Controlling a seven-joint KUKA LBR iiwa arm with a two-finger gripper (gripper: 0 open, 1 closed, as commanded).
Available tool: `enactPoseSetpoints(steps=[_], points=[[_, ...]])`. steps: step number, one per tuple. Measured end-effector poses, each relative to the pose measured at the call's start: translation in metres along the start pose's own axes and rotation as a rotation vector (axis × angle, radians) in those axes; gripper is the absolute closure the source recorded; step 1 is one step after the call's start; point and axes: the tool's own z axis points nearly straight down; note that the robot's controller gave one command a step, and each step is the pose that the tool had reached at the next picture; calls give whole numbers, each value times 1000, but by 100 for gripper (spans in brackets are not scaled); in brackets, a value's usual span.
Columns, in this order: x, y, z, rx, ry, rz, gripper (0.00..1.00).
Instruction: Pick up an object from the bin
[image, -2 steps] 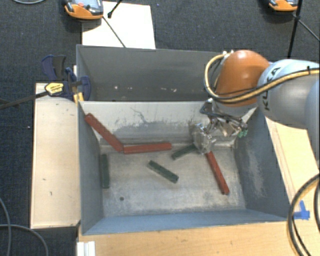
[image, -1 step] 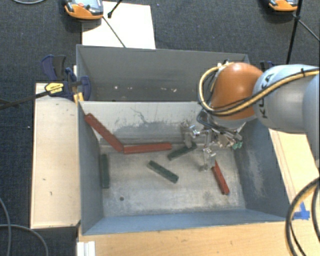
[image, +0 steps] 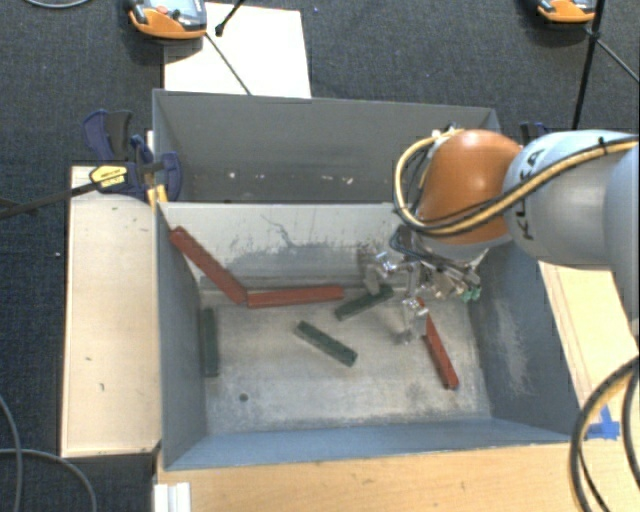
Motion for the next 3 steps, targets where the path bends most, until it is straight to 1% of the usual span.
enactPoseSetpoints(steps=[1, 2, 3], points=[[-9, 100, 2, 1, -7, 127, 100], [-9, 100, 2, 1, -7, 128, 0], [-9, 100, 2, 1, -7, 128, 0]])
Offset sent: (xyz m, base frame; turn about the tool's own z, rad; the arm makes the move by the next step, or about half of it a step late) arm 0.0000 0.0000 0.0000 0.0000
